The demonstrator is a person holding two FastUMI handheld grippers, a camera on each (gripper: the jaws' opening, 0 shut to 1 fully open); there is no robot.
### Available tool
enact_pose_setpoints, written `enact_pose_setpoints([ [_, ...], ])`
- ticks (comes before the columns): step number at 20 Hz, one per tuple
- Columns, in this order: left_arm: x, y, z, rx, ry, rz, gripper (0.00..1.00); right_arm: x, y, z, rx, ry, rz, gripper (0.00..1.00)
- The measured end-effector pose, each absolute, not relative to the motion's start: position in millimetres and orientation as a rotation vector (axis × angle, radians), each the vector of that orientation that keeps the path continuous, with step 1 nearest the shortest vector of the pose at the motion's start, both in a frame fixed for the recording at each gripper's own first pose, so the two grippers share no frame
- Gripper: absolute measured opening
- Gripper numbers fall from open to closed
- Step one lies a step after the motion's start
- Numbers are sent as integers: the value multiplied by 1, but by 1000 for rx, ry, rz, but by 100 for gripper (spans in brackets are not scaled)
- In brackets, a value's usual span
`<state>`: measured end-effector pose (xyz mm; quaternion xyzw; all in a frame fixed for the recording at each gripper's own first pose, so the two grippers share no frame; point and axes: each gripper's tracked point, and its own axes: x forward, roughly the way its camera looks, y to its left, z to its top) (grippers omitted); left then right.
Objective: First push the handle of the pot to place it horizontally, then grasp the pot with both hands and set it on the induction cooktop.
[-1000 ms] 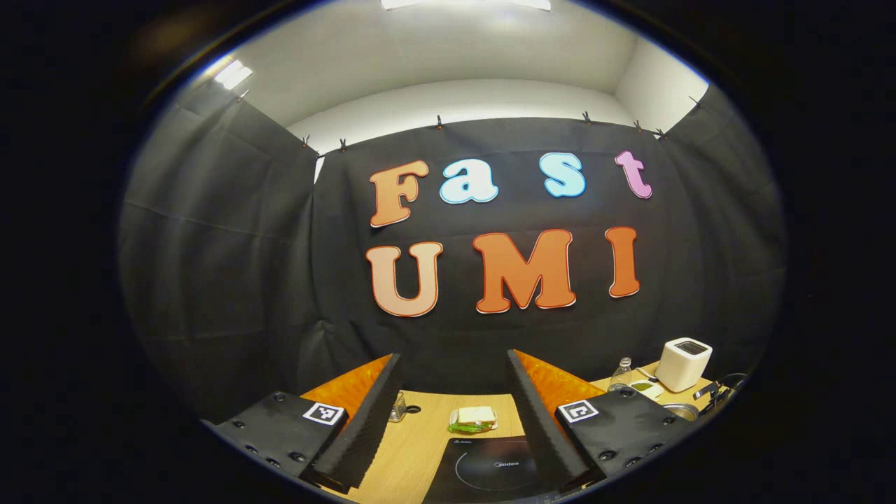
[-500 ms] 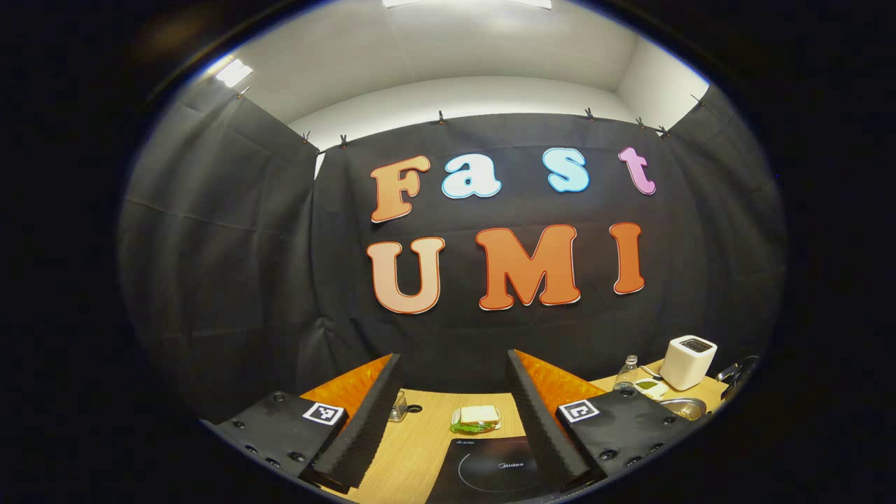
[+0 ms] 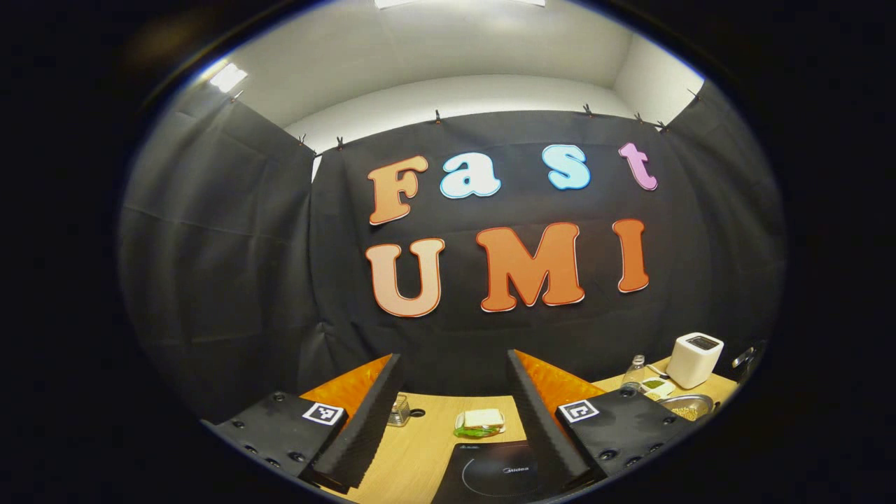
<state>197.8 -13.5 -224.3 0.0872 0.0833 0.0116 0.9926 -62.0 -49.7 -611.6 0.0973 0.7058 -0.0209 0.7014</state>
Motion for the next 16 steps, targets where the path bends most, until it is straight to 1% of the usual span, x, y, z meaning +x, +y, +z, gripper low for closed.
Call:
enact_pose_setpoints([
  [3,201,-12,-230,159,176,20,99,-52,-65,-614,230,1557,-99,1],
  [4,203,-12,-233,160,181,21,93,-49,-68,-614,235,1556,-118,2],
  [6,206,-11,-237,163,196,22,99,-44,-74,-614,230,1556,-146,4],
  [10,207,-5,-235,164,194,33,96,-32,-89,-614,195,1532,-169,4],
  [16,209,1,-240,183,206,45,96,-14,-106,-623,207,1528,-202,3],
])
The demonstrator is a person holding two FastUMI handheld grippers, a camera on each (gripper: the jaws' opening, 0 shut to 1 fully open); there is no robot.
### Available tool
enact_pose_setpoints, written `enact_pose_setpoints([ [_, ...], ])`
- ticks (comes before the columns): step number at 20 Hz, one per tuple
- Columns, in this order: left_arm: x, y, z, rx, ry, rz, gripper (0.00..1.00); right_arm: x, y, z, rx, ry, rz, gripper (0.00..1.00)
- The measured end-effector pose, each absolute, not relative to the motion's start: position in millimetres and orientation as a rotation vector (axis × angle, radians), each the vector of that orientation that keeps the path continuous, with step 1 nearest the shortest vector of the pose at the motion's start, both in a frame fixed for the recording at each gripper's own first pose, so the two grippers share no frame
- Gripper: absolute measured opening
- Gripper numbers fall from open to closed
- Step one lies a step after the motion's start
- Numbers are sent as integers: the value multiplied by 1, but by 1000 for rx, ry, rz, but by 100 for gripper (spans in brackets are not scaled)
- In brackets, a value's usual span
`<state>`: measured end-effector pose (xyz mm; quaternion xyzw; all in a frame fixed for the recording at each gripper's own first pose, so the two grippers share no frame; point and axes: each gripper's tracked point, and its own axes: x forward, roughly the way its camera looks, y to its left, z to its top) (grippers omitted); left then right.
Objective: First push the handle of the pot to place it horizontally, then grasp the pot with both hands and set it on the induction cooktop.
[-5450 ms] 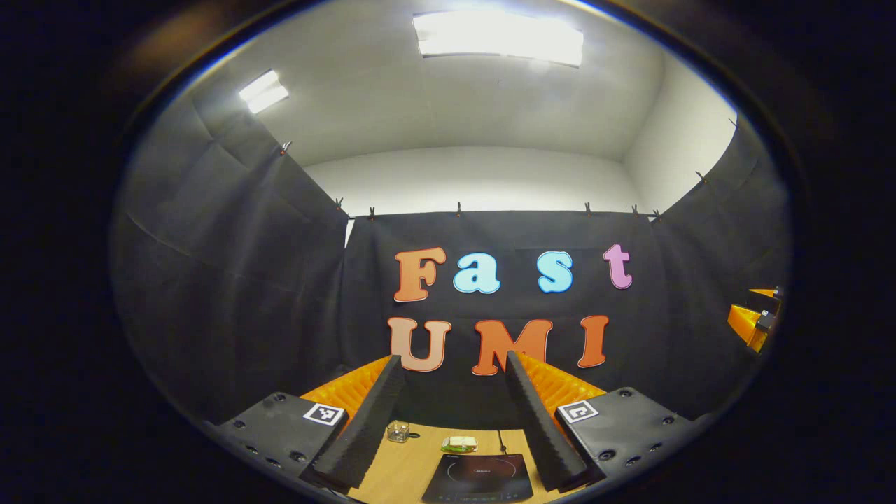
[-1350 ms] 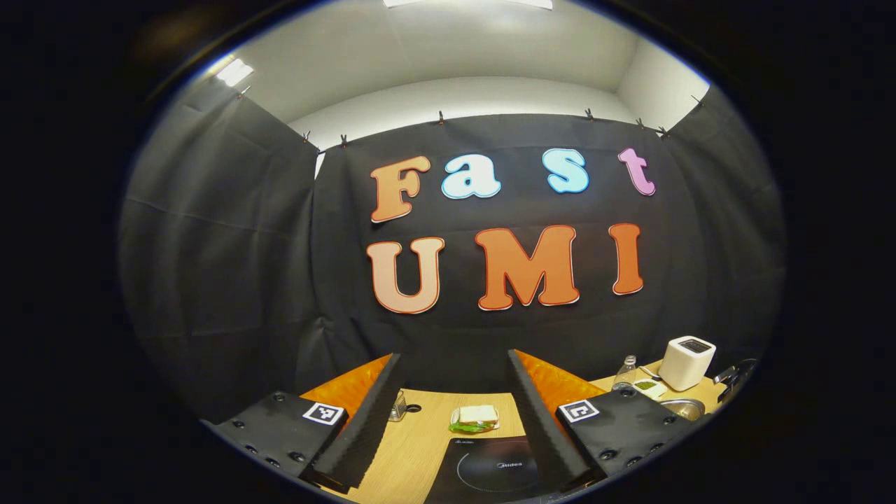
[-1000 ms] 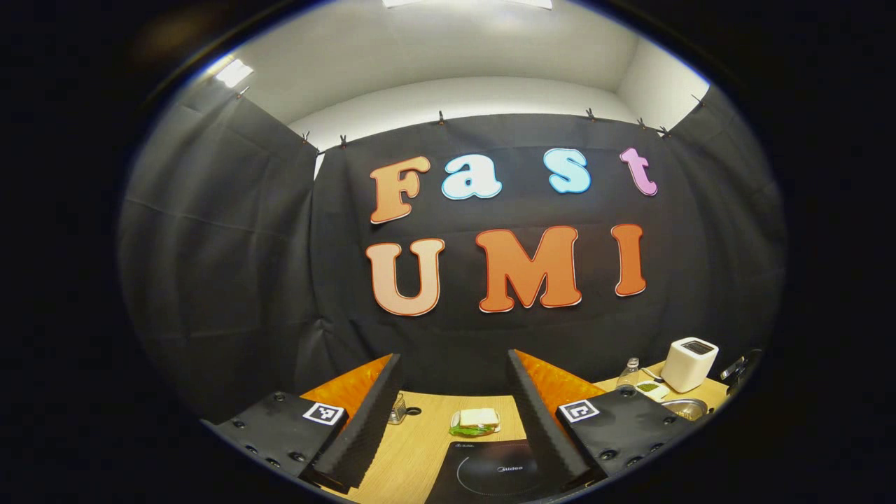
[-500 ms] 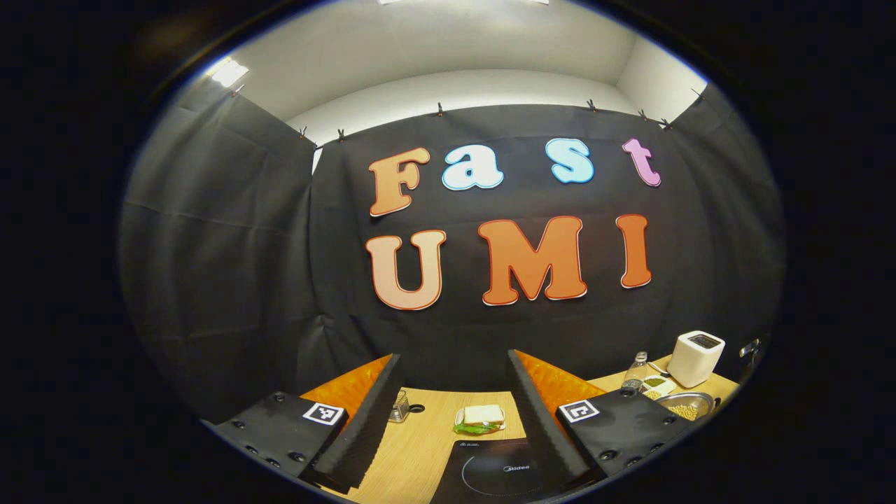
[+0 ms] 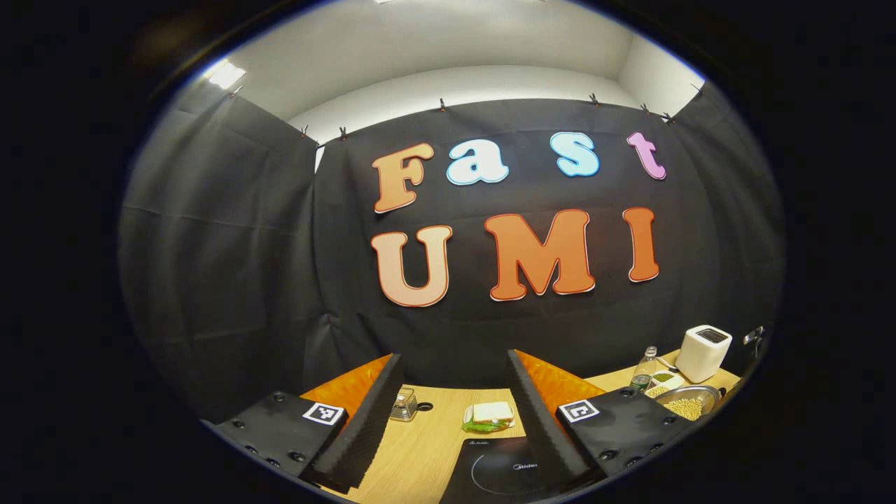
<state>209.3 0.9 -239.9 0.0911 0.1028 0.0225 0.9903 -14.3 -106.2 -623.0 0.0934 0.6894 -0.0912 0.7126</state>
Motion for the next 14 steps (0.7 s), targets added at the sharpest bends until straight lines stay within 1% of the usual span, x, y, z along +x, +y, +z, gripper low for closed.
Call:
enact_pose_setpoints([
  [5,214,-5,-253,176,234,27,96,9,-125,-627,233,1542,-227,4],
  [6,216,-6,-256,175,239,24,99,14,-127,-628,235,1540,-236,4],
  [8,220,-7,-261,176,248,23,96,24,-132,-631,233,1527,-251,4],
  [9,222,-9,-262,177,252,22,99,29,-137,-632,227,1523,-252,3],
  [10,223,-12,-266,179,257,19,99,32,-140,-634,218,1518,-250,4],
  [11,225,-14,-268,179,262,13,96,35,-142,-634,212,1514,-253,3],
  [12,226,-18,-271,172,268,4,99,38,-144,-634,205,1512,-250,4],
  [14,227,-33,-285,147,297,-31,99,46,-146,-635,204,1485,-237,4],
])
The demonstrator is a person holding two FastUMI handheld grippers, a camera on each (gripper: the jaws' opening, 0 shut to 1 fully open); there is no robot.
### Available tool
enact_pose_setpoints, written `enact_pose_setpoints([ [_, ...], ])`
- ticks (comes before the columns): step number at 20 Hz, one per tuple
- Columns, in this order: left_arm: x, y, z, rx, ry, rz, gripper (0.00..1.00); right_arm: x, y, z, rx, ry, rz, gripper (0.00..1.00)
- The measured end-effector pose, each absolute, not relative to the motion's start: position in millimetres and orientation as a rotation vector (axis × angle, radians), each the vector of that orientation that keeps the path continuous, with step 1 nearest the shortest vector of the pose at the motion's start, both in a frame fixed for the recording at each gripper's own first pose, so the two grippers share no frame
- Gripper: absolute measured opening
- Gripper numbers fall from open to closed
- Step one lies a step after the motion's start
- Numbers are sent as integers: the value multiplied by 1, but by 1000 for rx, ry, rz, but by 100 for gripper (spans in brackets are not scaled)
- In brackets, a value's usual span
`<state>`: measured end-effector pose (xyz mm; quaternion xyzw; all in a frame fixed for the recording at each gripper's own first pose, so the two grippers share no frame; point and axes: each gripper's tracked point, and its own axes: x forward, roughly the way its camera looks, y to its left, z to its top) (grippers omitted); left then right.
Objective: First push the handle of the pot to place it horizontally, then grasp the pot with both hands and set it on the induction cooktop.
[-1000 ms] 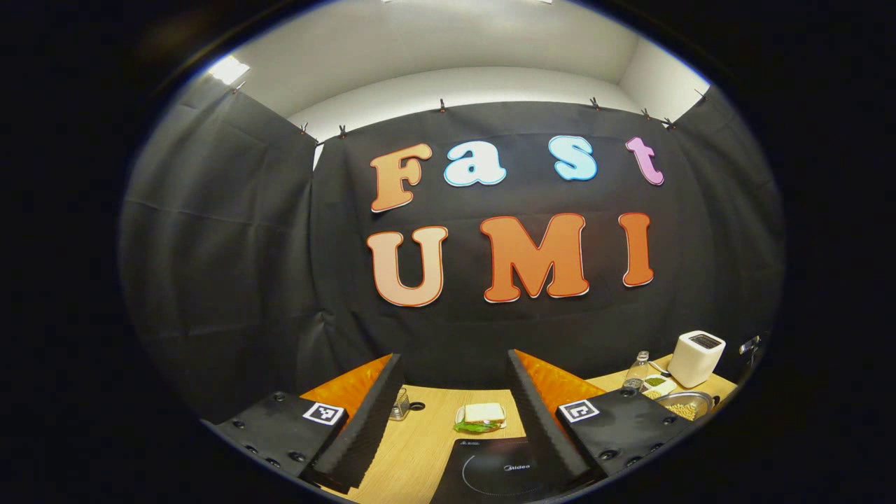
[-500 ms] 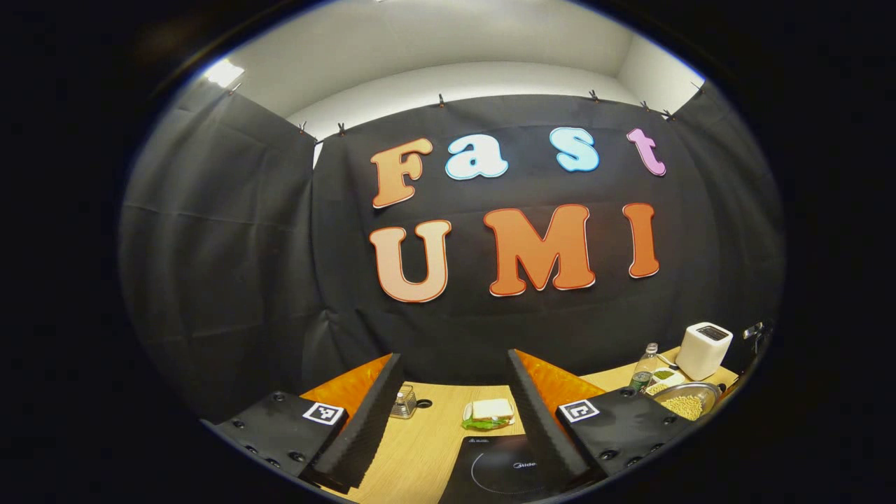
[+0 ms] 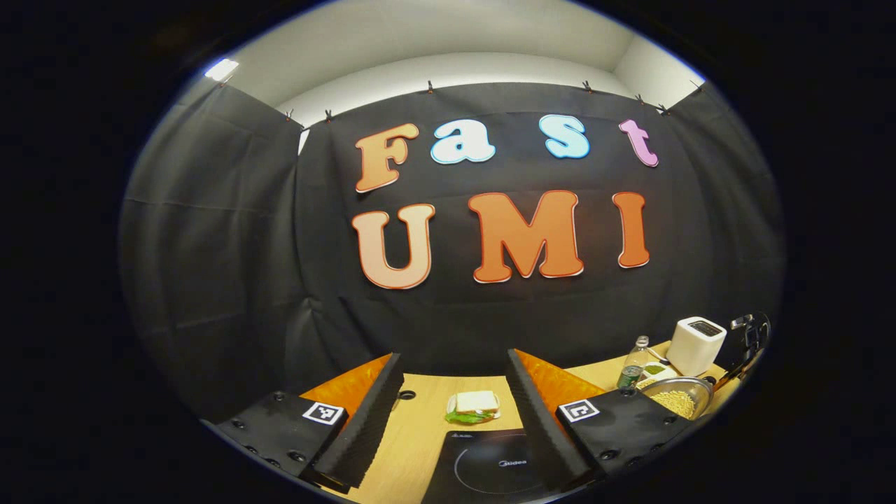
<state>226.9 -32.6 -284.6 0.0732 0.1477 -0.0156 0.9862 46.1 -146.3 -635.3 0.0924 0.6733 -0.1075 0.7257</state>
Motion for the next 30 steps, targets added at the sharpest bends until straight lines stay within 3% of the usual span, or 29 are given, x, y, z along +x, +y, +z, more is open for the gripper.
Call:
enact_pose_setpoints([
  [6,223,-82,-338,132,414,-119,96,64,-169,-599,187,1413,-231,9],
  [7,221,-95,-352,128,450,-145,99,70,-171,-593,199,1387,-222,11],
  [11,207,-155,-413,112,621,-241,96,80,-144,-587,214,1353,-123,40],
  [12,203,-168,-428,112,661,-259,97,82,-138,-589,199,1346,-102,54],
  [13,198,-184,-446,113,706,-283,92,84,-131,-590,183,1339,-86,60],
  [16,186,-225,-491,106,825,-342,97,91,-126,-593,119,1325,-54,77],
  [18,181,-241,-516,125,891,-365,93,93,-123,-599,81,1332,-45,82],
  [20,178,-262,-538,110,931,-377,97,90,-127,-602,57,1336,-35,84],
  [25,172,-290,-586,74,1044,-369,100,103,-134,-618,18,1327,-45,85],
  [28,166,-297,-612,91,1096,-354,94,107,-135,-621,33,1326,-39,84],
  [30,167,-298,-624,114,1103,-330,96,113,-135,-623,29,1300,-42,85],
])
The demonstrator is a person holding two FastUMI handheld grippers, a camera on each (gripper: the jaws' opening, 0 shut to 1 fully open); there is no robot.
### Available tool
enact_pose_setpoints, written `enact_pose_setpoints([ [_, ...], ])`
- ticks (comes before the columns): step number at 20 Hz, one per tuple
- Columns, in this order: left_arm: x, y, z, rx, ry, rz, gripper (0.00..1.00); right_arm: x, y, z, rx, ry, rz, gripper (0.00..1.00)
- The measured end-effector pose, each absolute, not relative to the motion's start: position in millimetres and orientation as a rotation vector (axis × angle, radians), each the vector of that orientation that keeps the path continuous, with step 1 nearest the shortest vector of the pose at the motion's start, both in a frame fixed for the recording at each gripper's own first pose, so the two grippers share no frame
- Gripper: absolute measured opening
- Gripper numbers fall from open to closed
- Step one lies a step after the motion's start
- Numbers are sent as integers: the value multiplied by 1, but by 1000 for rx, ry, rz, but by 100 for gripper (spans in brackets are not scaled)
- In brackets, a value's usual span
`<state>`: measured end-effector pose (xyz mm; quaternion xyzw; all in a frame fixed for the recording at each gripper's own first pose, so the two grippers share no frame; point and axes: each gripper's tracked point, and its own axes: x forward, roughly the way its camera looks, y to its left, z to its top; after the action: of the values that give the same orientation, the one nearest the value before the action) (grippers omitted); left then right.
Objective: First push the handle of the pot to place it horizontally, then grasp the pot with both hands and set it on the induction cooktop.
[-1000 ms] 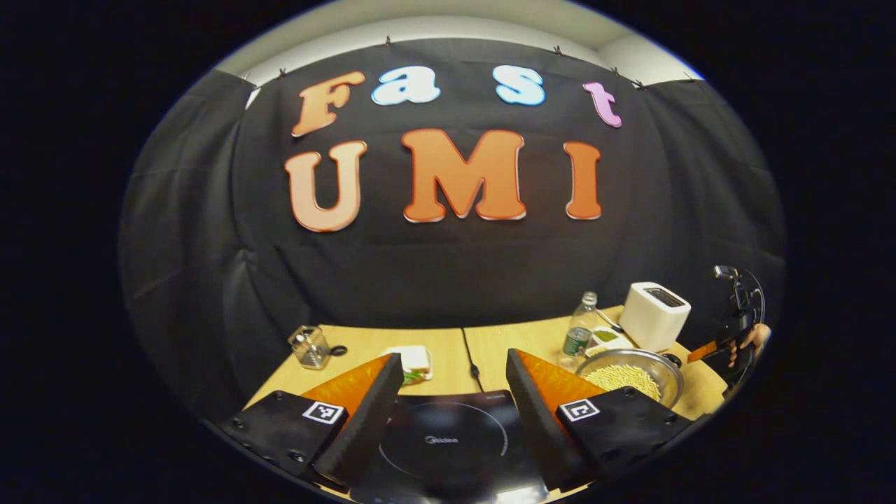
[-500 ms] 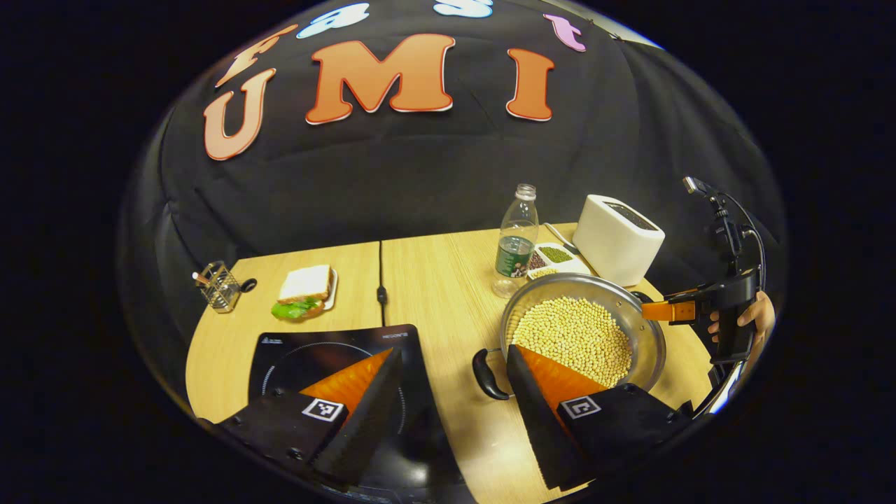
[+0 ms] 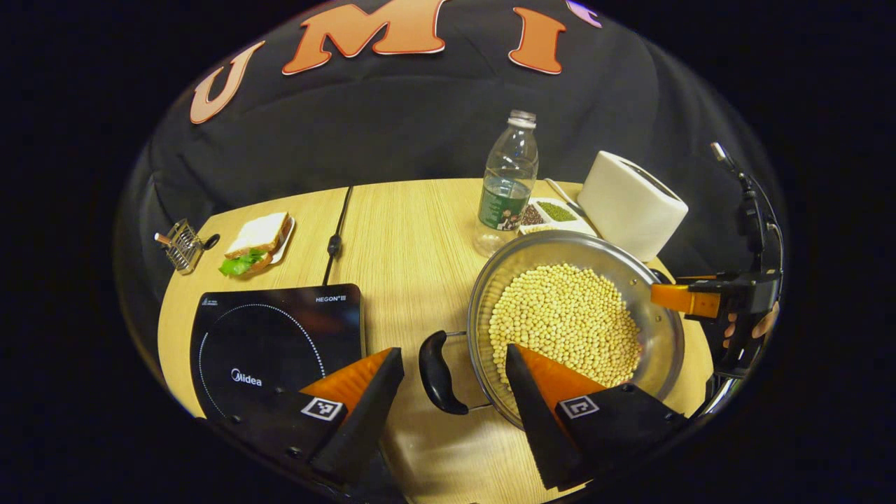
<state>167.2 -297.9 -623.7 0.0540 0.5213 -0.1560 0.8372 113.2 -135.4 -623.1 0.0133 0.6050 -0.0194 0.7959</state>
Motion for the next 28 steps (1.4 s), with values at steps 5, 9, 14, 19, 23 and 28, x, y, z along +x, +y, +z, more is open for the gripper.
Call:
enact_pose_setpoints([
  [5,166,-301,-652,114,1145,-274,94,114,-133,-632,3,1306,-35,79],
  [9,171,-301,-663,78,1142,-212,96,113,-131,-635,-15,1306,-27,65],
  [14,167,-306,-680,90,1149,-188,88,114,-130,-641,18,1317,-21,69],
  [19,171,-304,-687,90,1136,-174,88,106,-129,-650,28,1352,-6,72],
  [23,177,-303,-680,1,1087,-155,82,101,-127,-644,62,1335,-68,66],
  [28,183,-297,-641,57,991,-182,73,91,-126,-641,115,1314,-93,63],
])
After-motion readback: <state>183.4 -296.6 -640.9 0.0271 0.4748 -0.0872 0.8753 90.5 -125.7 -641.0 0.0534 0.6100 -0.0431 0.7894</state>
